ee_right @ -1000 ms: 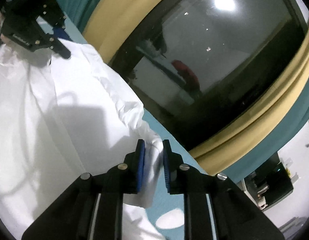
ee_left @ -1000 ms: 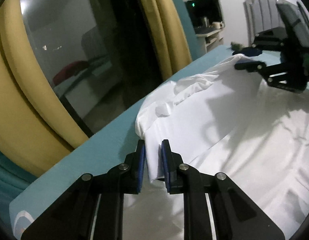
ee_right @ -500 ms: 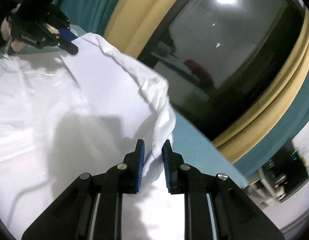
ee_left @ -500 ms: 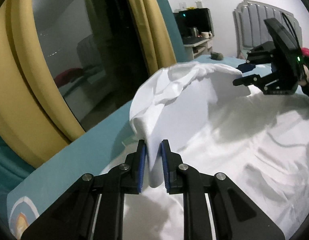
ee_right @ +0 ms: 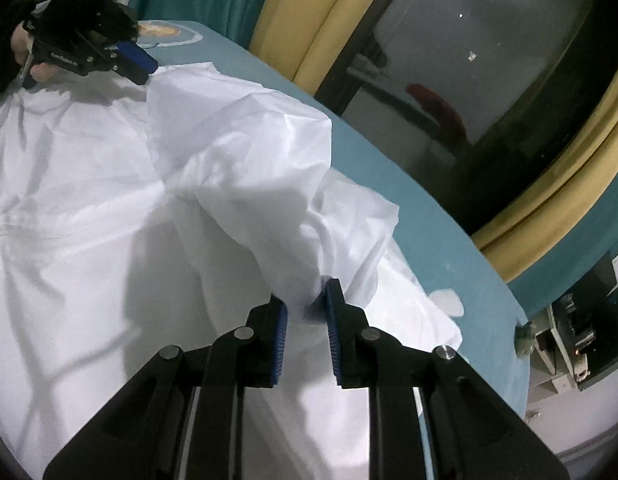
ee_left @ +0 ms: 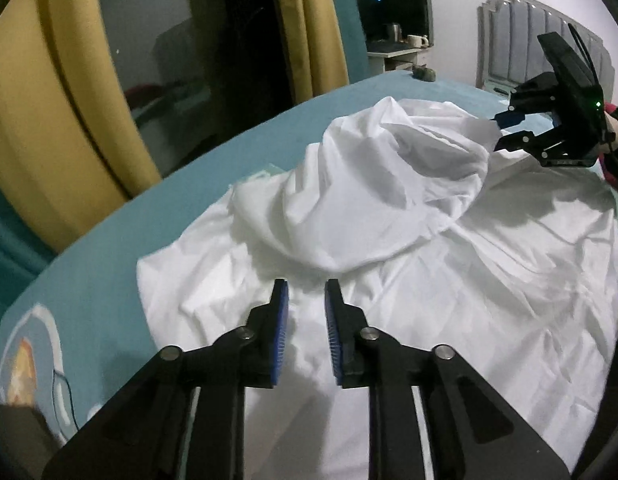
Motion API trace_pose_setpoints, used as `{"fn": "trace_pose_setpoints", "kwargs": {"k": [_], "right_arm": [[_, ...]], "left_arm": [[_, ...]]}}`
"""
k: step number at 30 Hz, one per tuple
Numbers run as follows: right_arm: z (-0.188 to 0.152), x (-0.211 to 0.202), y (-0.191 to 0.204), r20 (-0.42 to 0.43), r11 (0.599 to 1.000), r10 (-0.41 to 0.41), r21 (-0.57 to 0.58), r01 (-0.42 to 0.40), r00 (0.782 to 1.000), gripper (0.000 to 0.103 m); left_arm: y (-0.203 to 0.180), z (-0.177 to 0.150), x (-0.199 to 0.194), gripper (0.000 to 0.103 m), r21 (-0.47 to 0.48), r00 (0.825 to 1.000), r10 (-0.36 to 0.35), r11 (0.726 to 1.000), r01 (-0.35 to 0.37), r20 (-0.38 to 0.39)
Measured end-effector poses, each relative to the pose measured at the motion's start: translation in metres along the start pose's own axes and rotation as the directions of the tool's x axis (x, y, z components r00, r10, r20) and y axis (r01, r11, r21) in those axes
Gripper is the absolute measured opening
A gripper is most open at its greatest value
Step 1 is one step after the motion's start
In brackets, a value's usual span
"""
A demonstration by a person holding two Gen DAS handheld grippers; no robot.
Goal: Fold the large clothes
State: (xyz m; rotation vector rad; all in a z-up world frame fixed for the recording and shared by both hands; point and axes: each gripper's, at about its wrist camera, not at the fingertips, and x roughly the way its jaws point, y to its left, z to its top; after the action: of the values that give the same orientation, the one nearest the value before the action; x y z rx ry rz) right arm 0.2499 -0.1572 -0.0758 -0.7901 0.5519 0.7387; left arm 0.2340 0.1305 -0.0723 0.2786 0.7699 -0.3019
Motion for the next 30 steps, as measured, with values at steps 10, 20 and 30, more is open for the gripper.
{"fn": "trace_pose_setpoints", "kwargs": {"k": [10,20,30], "right_arm": [[0.05,-0.012,0.012,0.16,0.984,0.113,0.12,-0.133,0.981,0.069],[0.063,0.044,0.054,0.026,0.947,0.304,0.102,-0.305,0.952,0.005],[0.051,0.017,0.07,-0.022,0.912,0.408,0.045,-0.407,0.913,0.006]], "left_arm": [[-0.005,0.009,-0.018,0.033,-0.089,0.995,-0.08,0.992,0.085,0.057],[-0.008,0.028,0.005,0.033,-0.135,0.995,-0.091,0.986,0.095,0.034],[-0.021,0.077,0.033,0.033,-0.12,0.995,-0.088,0.988,0.092,0.046]]}}
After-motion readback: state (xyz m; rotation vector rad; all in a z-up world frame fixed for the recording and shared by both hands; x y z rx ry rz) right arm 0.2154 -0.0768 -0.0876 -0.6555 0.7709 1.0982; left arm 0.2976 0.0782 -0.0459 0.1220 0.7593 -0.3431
